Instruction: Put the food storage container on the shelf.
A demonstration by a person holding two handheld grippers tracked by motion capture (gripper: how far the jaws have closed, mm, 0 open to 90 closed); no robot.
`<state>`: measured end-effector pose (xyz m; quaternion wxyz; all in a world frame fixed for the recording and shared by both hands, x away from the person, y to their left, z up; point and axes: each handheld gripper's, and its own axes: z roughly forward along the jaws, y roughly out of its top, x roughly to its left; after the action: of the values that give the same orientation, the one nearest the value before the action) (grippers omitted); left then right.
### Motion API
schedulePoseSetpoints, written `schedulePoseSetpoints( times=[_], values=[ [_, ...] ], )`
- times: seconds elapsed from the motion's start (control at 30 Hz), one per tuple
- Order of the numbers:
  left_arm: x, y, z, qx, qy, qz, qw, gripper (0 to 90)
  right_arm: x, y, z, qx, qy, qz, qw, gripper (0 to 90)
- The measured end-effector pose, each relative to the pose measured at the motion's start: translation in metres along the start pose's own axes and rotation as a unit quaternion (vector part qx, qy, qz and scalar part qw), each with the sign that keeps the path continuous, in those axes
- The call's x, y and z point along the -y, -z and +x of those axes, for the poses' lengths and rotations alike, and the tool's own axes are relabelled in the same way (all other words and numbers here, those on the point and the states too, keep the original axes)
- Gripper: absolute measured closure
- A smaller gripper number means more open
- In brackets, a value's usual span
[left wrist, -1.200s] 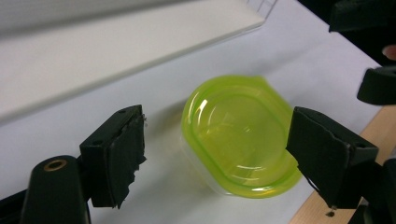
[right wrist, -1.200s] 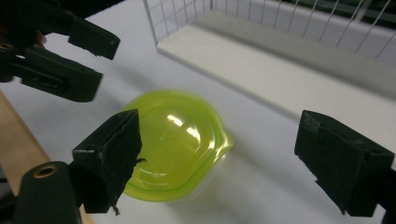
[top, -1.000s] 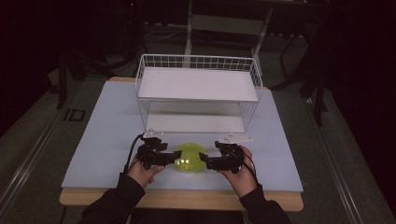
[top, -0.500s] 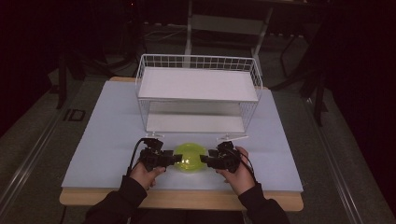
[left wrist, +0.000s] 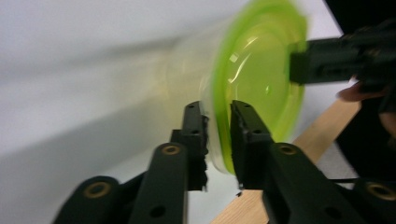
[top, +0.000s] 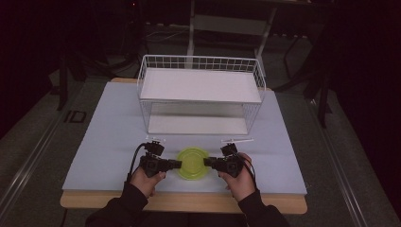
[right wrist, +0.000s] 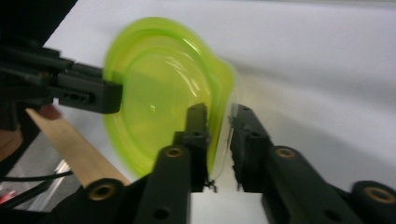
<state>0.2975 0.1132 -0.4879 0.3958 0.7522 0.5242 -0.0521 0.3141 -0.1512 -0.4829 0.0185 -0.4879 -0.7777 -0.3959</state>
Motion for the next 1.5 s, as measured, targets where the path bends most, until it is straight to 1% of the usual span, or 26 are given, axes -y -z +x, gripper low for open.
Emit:
schedulePoseSetpoints(
  times=[0.03,0.07,0.13,0.17,0.2,0.27,0.33,0.37,0.4,0.5,0.53,0.6,0.67,0.7,0.77,0.8,0.87,0.9,0.93,1.0,1.07,1.13,1.3,1.43,1.5],
  values=[
    [0.0,0.002,-0.002,0.0,-0.003,-0.003,1.0,80.5,0.0,0.002,0.002,0.006,0.013,-0.004,0.9999,79.9],
    [-0.001,0.004,-0.001,0.005,0.002,-0.008,1.0,80.7,0.0,0.003,0.004,0.009,0.018,-0.006,0.9998,79.9],
    [-0.004,0.01,-0.008,-0.008,-0.017,-0.021,0.9996,80.9,-0.003,0.009,0.009,0.012,0.026,-0.02,0.9994,79.9],
    [-0.004,0.01,-0.008,-0.008,-0.017,-0.021,0.9996,80.9,-0.004,0.011,0.01,0.014,0.028,-0.025,0.9992,80.0],
    [-0.007,0.017,-0.011,-0.009,-0.022,-0.028,0.9993,81.0,-0.005,0.013,0.012,0.012,0.027,-0.028,0.9992,80.0],
    [-0.01,0.023,-0.014,-0.01,-0.03,-0.038,0.9988,81.1,-0.009,0.018,0.014,0.006,0.03,-0.038,0.9988,80.0],
    [-0.014,0.028,-0.018,-0.018,-0.034,-0.041,0.9984,81.0,-0.013,0.022,0.018,0.007,0.038,-0.045,0.9982,80.1],
    [-0.017,0.03,-0.019,-0.019,-0.035,-0.04,0.9984,81.0,-0.015,0.023,0.02,0.009,0.042,-0.048,0.9979,80.1],
    [-0.019,0.033,-0.02,-0.021,-0.038,-0.039,0.9983,81.1,-0.017,0.025,0.021,0.01,0.042,-0.052,0.9977,80.1],
    [-0.022,0.035,-0.02,-0.019,-0.037,-0.039,0.9983,81.1,-0.019,0.026,0.022,0.008,0.042,-0.052,0.9978,80.1],
    [-0.027,0.041,-0.023,-0.024,-0.046,-0.045,0.9976,81.1,-0.025,0.03,0.026,0.007,0.044,-0.059,0.9972,80.1],
    [-0.031,0.045,-0.024,-0.023,-0.047,-0.052,0.9973,81.3,-0.028,0.032,0.027,0.008,0.046,-0.067,0.9967,80.1],
    [-0.033,0.047,-0.025,-0.022,-0.048,-0.053,0.9972,81.3,-0.032,0.036,0.03,0.008,0.047,-0.072,0.9963,80.2],
    [-0.038,0.051,-0.028,-0.028,-0.052,-0.059,0.9965,81.3,-0.035,0.038,0.031,0.007,0.049,-0.076,0.9959,80.2],
    [-0.042,0.055,-0.03,-0.028,-0.052,-0.064,0.9962,81.3,-0.039,0.041,0.034,0.009,0.051,-0.079,0.9955,80.2],
    [-0.046,0.058,-0.031,-0.029,-0.056,-0.064,0.996,81.3,-0.041,0.042,0.035,0.008,0.051,-0.083,0.9952,80.2],
    [-0.052,0.062,-0.034,-0.03,-0.057,-0.071,0.9954,81.2,-0.047,0.047,0.036,0.007,0.054,-0.087,0.9947,80.2],
    [-0.054,0.064,-0.035,-0.03,-0.06,-0.07,0.9953,81.2,-0.051,0.049,0.037,0.004,0.052,-0.091,0.9944,80.2],
    [-0.058,0.066,-0.036,-0.031,-0.063,-0.073,0.9949,81.2,-0.053,0.051,0.037,0.006,0.054,-0.092,0.9943,80.2],
    [-0.063,0.07,-0.038,-0.03,-0.063,-0.076,0.9947,81.2,-0.059,0.055,0.038,0.003,0.053,-0.096,0.9939,80.2],
    [-0.069,0.074,-0.04,-0.032,-0.067,-0.084,0.9937,81.2,-0.065,0.057,0.039,0.004,0.054,-0.1,0.9935,80.2],
    [-0.074,0.076,-0.041,-0.03,-0.062,-0.091,0.9935,81.2,-0.072,0.061,0.041,0.008,0.056,-0.105,0.9928,80.2],
    [-0.09,0.085,-0.044,-0.026,-0.064,-0.107,0.9918,81.1,-0.091,0.071,0.046,0.014,0.062,-0.113,0.9916,80.2],
    [-0.103,0.091,-0.046,-0.029,-0.062,-0.111,0.9914,81.0,-0.106,0.078,0.05,0.019,0.064,-0.115,0.9911,80.3],
    [-0.103,0.091,-0.046,-0.029,-0.062,-0.111,0.9914,81.0,-0.109,0.079,0.05,0.019,0.064,-0.116,0.991,80.3]
  ],
)
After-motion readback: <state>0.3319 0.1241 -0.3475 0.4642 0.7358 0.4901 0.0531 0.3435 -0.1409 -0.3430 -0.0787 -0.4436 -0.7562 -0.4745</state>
